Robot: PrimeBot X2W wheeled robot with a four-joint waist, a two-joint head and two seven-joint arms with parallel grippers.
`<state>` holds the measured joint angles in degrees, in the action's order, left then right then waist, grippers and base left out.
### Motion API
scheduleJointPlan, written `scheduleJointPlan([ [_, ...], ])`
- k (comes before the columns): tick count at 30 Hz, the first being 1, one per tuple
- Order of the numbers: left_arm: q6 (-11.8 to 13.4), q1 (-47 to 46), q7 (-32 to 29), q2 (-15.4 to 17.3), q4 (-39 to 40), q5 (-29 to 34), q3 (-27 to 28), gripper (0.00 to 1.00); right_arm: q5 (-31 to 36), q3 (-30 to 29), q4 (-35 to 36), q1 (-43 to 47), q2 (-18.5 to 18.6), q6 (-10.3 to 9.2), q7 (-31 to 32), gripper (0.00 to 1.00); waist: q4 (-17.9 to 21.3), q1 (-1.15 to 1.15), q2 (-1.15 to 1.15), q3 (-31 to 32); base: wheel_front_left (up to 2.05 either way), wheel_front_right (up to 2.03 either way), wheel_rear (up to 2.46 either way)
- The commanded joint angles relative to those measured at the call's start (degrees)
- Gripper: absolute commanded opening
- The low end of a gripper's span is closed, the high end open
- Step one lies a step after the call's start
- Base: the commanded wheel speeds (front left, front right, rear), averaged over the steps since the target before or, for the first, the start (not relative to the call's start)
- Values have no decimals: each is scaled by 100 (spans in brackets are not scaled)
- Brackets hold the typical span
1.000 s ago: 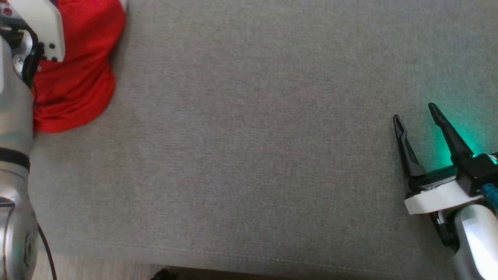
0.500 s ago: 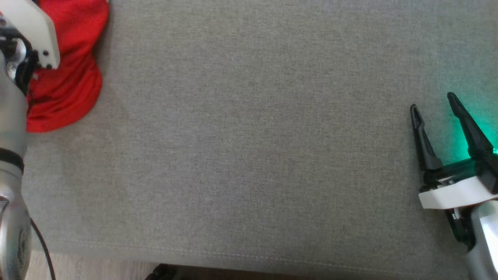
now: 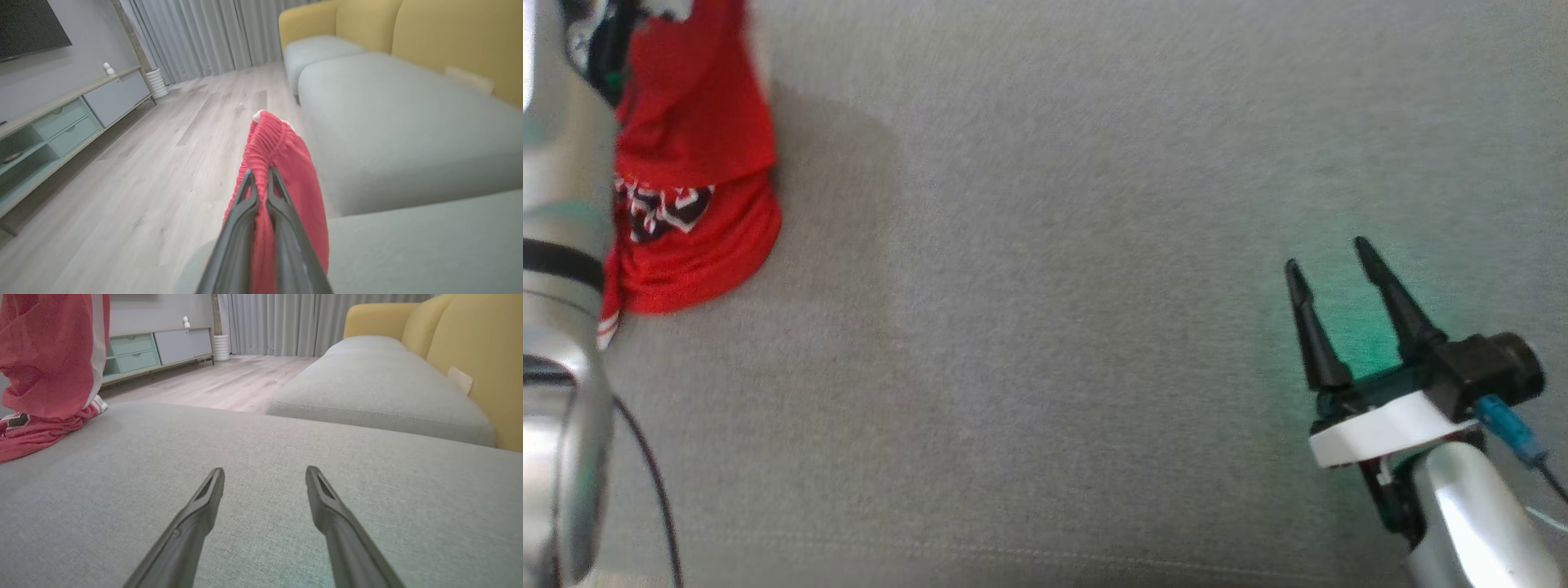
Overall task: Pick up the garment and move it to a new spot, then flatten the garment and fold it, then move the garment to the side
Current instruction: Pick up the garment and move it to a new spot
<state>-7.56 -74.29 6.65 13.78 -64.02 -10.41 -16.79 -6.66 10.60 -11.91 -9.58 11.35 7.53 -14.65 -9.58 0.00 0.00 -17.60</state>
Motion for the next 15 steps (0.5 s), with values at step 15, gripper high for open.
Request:
scheduleJointPlan([
  [15, 8, -353, -322, 114, 1477, -2147, -1316, 0, -145, 194, 196, -43, -627, -4, -35, 100, 1710, 0, 0, 1058, 0, 0, 0],
])
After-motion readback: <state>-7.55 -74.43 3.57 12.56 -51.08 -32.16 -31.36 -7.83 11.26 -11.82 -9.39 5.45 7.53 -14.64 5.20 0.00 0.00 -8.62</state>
